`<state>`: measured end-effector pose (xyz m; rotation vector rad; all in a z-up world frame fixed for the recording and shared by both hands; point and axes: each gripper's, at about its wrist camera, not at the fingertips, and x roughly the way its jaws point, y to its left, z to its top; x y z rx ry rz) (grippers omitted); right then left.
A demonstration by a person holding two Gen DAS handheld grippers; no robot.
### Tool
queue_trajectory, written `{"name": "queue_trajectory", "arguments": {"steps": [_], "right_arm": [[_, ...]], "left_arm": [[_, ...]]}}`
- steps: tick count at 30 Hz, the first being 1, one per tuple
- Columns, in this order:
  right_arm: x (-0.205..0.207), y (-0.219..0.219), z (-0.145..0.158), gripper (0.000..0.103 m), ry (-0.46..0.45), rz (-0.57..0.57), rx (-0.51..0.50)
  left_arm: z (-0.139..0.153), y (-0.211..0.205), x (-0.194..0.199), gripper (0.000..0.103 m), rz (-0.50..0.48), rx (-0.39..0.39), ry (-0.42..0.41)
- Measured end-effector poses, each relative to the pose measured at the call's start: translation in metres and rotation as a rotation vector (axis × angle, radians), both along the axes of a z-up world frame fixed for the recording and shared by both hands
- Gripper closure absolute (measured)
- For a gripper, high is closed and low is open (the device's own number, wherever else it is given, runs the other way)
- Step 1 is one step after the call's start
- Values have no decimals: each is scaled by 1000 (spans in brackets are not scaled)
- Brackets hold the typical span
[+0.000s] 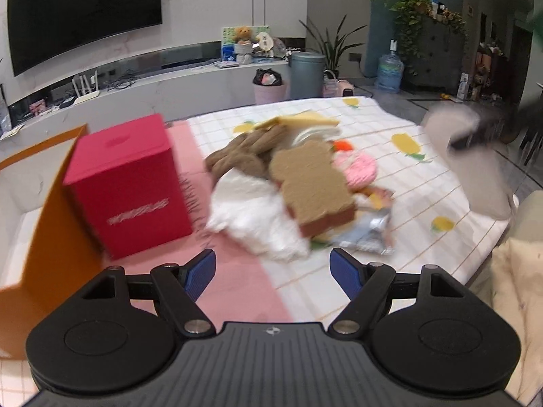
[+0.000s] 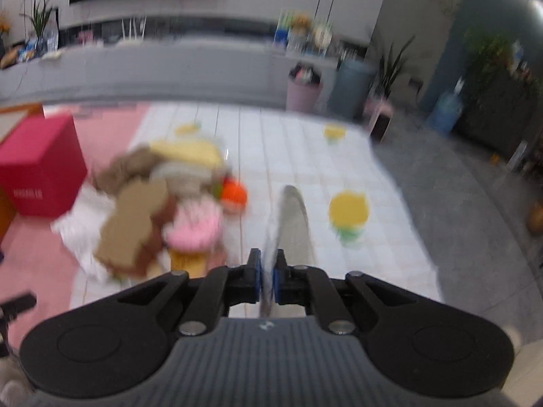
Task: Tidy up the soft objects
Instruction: 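Grasp the brown bear-shaped sponge with the left gripper while the right holds the pad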
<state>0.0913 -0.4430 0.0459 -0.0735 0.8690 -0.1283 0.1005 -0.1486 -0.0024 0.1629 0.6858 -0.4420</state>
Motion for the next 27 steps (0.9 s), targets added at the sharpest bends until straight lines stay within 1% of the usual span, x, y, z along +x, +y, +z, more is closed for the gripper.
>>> {"name": "queue_trajectory", "arguments": {"steps": [3,5,7,8,9,12,14,16,17,19,20,23,25,27], "right_arm": [[14,-17,-33,98,74,-5,78],[22,-25,-47,98,107,-19,115],[28,-21,-55,98,114,-23,59],[31,-21,-56,98,112,-20,34],[33,-22,-56,97,112,-17,31],[39,-23,-57,97,113,-13,66],[40,-23,-57,97,112,-8,64],[41,-21,-60,97,120,-2,55],[41,-20,-61,97,121,-2,48],[42,-17,-63,93,128,6,53],[42,-16,-63,93,131,9,55],[42,-12,-65,92,136,18,45],[42,-11,-66,92,138,22,43],[40,-9,-66,92,139,26,44]], "left_arm": [[2,-15,11,12,-35,-35,14],[1,-25,24,10,-92,-67,33],[-1,-35,36,8,-132,-82,33],[-2,-40,43,8,-150,-75,36],[-4,-47,52,8,-164,-61,44],[-9,-63,78,8,-165,-33,71],[-14,-70,95,8,-171,-4,78],[-18,-76,111,7,-142,27,86],[-20,-77,120,6,-128,20,112],[-24,-79,133,6,-137,-32,191],[-25,-81,139,6,-137,-48,221],[-28,-86,146,2,-126,-56,232],[-35,-89,153,0,-131,-65,271],[-49,-91,162,0,-89,-64,341]]}}
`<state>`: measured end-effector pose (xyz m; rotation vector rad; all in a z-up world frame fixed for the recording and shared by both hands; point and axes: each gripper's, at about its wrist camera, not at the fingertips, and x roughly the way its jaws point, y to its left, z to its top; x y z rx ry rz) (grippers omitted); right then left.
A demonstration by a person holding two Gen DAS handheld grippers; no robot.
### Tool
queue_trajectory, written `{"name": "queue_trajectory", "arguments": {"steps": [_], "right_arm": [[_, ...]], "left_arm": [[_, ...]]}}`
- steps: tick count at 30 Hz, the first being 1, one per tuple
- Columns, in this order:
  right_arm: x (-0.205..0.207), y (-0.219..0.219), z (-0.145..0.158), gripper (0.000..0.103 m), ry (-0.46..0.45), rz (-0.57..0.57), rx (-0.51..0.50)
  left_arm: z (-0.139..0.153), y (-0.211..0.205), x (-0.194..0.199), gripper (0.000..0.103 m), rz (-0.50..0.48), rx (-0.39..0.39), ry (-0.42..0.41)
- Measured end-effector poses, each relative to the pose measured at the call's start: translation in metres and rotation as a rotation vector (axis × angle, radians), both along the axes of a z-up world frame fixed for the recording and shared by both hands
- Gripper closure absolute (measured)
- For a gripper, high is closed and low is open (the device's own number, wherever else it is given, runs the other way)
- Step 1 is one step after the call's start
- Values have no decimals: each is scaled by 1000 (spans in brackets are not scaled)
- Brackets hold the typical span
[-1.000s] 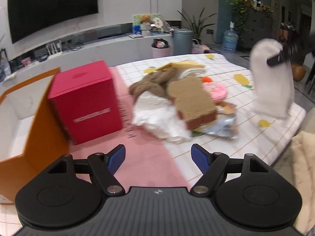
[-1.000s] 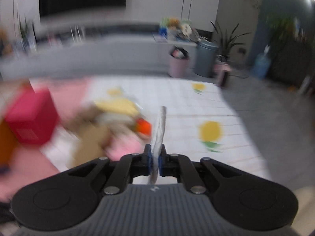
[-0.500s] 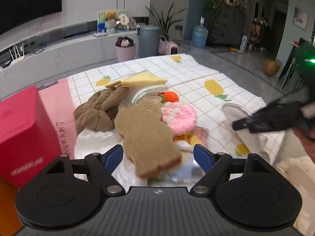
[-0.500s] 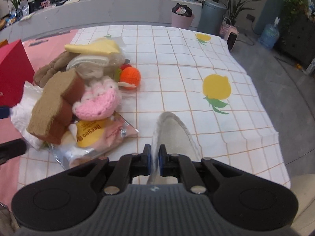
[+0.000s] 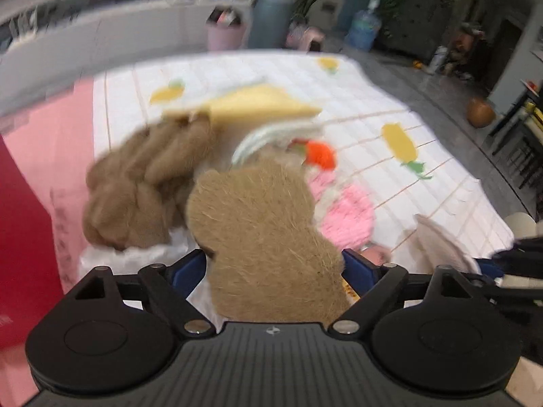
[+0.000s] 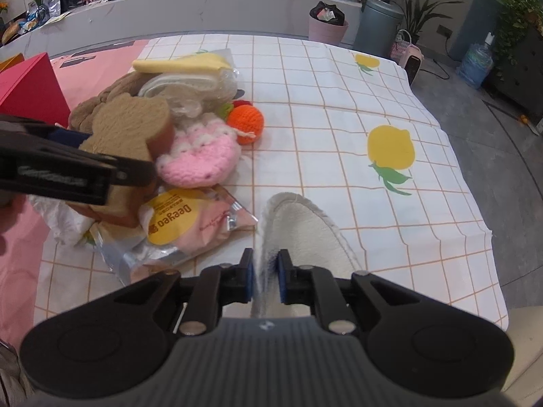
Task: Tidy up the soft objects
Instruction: 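Grasp the brown bear-shaped sponge with the left gripper while the right holds the pad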
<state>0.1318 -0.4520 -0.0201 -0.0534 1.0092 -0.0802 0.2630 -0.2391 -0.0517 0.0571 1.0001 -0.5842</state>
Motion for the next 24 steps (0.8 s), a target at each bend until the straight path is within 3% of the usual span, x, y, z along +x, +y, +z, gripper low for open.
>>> {"name": "queue_trajectory", "arguments": {"steps": [2,7,10,15,24], "right_arm": [[-1,1,1,92,-3,5,-4],[0,0,1,92,-6,2,-5],[1,1,0,92,-10,-5,-21],[-1,0,3,97,-20,-5,-29],[-14,1,31,100,-109,-31,-22]], "left_arm": [[-10,2,4,0,38,-14,51],[-12,9,-2,0,38,-61,18],[-9,12,-7,13,34,-62,-15],[0,20,-15,16,21,-95,-34],[35,30,-45,17,-62,-138,-166]]}}
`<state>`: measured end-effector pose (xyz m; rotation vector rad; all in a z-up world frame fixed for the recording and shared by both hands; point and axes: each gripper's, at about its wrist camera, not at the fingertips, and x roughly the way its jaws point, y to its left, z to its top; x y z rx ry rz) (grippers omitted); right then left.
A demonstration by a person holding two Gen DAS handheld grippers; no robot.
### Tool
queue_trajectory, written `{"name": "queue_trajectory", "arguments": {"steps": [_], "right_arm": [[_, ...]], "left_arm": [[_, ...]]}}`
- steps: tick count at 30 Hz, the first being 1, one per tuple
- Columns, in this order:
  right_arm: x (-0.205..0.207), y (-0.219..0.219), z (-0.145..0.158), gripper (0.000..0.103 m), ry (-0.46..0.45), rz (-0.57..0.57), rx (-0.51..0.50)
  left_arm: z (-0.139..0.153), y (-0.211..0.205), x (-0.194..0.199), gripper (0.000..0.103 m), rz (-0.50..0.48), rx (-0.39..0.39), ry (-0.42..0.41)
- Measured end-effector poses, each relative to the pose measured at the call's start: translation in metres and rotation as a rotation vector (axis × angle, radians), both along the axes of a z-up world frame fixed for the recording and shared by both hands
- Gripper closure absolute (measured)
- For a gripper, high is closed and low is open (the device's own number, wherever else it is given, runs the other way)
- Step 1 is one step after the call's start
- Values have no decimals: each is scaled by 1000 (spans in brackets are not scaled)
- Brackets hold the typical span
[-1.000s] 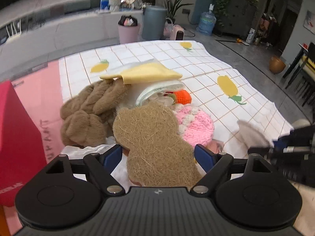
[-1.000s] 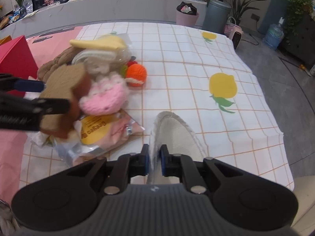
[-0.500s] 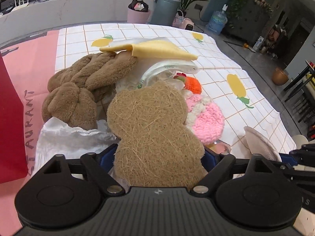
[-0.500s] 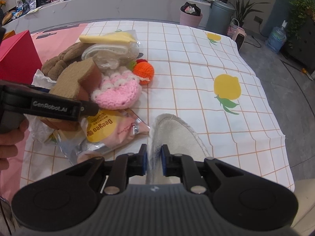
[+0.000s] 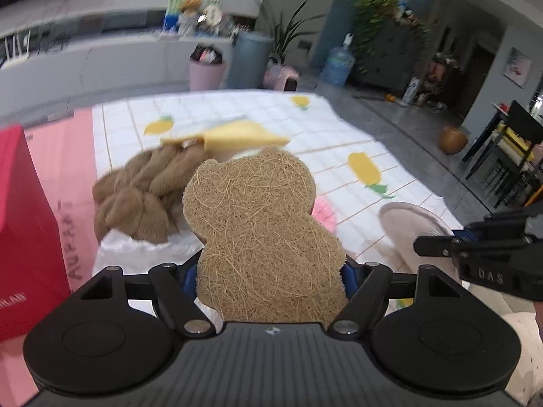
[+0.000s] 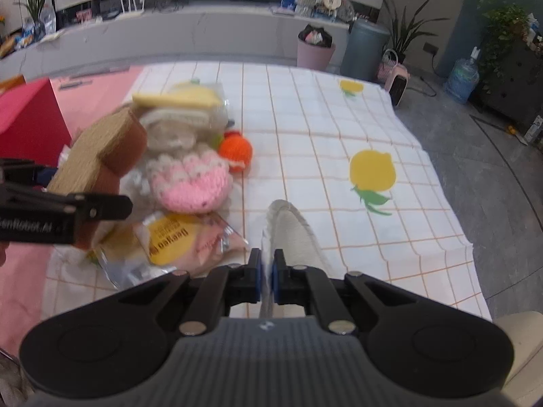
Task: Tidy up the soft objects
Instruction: 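Grasp the brown bear-shaped sponge with the left gripper while the right holds the pad, then carry the sponge with the left gripper into the orange box and release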
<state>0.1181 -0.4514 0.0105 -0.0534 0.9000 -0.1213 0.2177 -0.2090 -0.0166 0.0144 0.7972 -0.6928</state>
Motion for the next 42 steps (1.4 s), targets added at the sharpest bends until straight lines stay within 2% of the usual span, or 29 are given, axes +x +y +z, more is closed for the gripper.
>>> {"name": "queue_trajectory", "arguments": {"steps": [3,6,10,16,20,24,27,32,37,39,42], "right_arm": [[-7,4,12,100,-39,-7,16],[-14,12,23,100,-76,-26,31],[-26,31,51,100,-173,-24,43],[-42,83,110,100,-343,8,63],[-44,128,140,100,-434,68,84],[-36,177,160,100,-498,136,162],[-26,214,165,99,-539,225,265],[-6,272,163,99,-553,323,418],[4,322,145,99,-550,382,433],[6,335,136,99,-547,390,430],[11,344,124,99,-534,408,438]], "left_arm": [[12,4,-8,17,-6,-7,-27],[30,16,-17,17,-5,-48,-60],[61,42,-32,18,22,-79,-127],[113,110,-63,18,135,-71,-257],[143,163,-77,18,203,-89,-298],[157,209,-81,18,315,-46,-323],[157,237,-78,18,358,-3,-332],[136,267,-60,18,433,146,-281],[100,285,-35,18,445,246,-191],[84,285,-18,18,481,300,-125],[67,296,-7,18,514,386,-77]]}}
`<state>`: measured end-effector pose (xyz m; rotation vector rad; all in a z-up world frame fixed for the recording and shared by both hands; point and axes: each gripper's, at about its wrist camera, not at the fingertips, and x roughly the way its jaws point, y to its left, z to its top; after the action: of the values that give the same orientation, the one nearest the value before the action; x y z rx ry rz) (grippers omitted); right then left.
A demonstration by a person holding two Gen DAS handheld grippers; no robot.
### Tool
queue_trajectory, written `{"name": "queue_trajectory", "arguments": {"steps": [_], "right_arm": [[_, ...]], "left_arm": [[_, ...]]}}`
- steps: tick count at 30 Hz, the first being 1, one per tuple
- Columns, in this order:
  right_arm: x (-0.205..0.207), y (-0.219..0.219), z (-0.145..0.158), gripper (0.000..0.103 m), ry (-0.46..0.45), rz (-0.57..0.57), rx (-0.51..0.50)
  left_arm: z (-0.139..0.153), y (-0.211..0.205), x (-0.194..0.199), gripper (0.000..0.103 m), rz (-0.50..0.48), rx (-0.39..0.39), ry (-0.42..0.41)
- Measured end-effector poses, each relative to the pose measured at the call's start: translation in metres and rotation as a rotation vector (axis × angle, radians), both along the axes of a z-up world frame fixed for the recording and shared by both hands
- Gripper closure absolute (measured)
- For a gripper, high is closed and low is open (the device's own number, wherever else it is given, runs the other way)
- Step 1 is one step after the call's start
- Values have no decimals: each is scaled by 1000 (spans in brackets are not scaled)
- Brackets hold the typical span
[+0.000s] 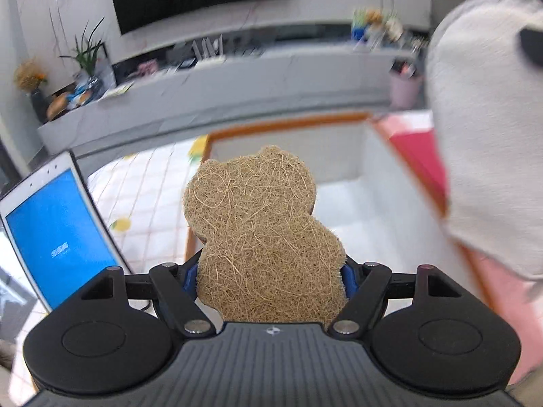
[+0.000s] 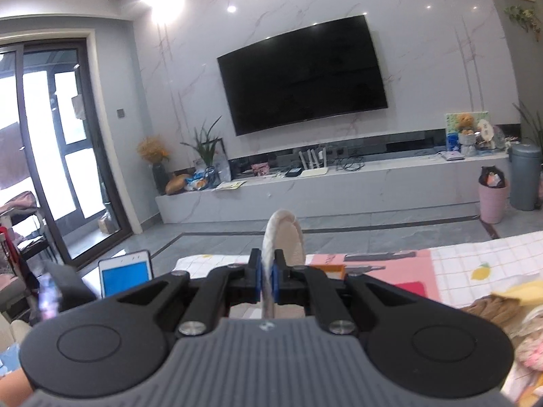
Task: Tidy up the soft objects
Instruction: 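Carry the sponge with the left gripper into the orange box and release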
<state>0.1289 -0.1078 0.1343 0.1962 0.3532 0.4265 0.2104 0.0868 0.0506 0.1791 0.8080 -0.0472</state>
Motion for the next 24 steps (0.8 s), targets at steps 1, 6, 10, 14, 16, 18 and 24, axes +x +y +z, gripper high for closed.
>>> {"name": "queue_trajectory", "arguments": {"steps": [1,6,10,14,16,18,24], "right_arm": [[0,-1,-4,99,2,1,0],[9,-3,-16,99,18,-3,32],[10,-11,-20,99,31,-20,61],[7,-18,-24,99,43,-27,75],[8,-20,-22,99,47,-26,71],[7,-16,-22,99,54,-19,67],[4,-6,-24,99,63,-5,54]], "left_arm": [[-3,2,5,18,11,24,19],[-18,2,18,17,28,72,78],[-21,-1,13,13,13,117,52],[-29,-1,4,11,6,134,27],[-29,0,1,9,7,117,27],[-29,7,3,7,15,91,23],[-23,19,2,4,53,1,36]]}}
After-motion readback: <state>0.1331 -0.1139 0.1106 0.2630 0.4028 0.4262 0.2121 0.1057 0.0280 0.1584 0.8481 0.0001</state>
